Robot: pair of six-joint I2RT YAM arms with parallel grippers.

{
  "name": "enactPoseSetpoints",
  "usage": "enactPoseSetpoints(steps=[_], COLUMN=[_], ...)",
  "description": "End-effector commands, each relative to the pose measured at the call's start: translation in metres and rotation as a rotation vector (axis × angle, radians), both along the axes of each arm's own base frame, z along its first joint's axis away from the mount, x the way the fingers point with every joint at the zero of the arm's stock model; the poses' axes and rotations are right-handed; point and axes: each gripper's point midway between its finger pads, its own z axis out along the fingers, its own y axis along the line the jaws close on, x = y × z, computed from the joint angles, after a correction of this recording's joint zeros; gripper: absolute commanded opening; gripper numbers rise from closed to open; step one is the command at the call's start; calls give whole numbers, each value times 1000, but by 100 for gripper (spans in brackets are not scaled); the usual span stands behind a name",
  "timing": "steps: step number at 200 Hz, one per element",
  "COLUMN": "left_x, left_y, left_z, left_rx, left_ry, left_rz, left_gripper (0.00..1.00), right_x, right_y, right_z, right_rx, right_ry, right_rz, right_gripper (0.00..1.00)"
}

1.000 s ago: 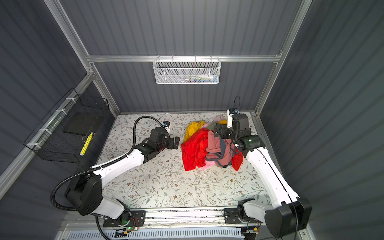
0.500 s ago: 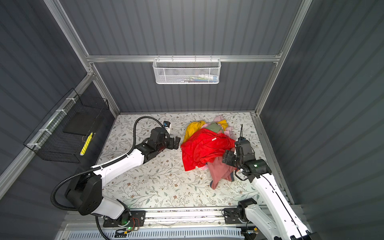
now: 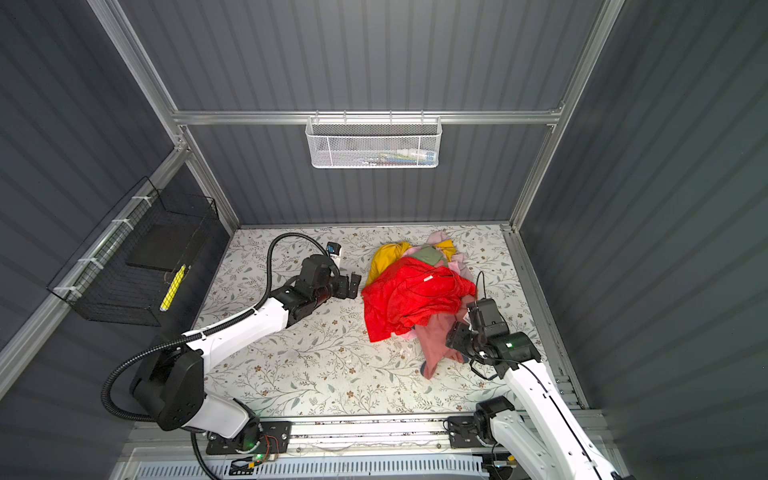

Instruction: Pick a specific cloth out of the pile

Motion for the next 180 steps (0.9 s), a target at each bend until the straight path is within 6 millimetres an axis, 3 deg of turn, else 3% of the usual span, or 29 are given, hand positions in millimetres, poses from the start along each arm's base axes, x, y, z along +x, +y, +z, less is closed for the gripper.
enactPoseSetpoints(steps=[1, 43, 65, 101, 120, 134, 152, 180], left_x=[-2, -4, -5, -7, -7, -6, -7, -6], left_y=[-1, 2, 4, 8, 9, 10, 11, 14], left_z=[-6, -5, -5, -6, -5, -5, -2, -1], left_rx=[-13, -10, -9, 1, 0, 3, 7, 14], left_ry=[21, 17, 18, 16, 14, 11, 6, -3], left_rz=[-5, 2, 7, 17, 25, 26, 30, 40], left_gripper=[100, 100, 100, 100, 100, 100, 100, 100], right_x=[4, 33, 41, 48, 55, 63, 72, 78], right_y=[6, 25, 31, 29, 30, 37, 42, 40], right_z=[-14, -37, -54, -77, -82, -72, -44, 30], right_rx=[36, 95, 99, 83, 82, 111, 116, 76], right_ry=[23, 22, 55, 88, 63, 9, -100, -299], right_rz=[-21, -6, 1, -23, -24, 2, 55, 117], right_gripper=[69, 72, 68, 49, 24, 0, 0, 0])
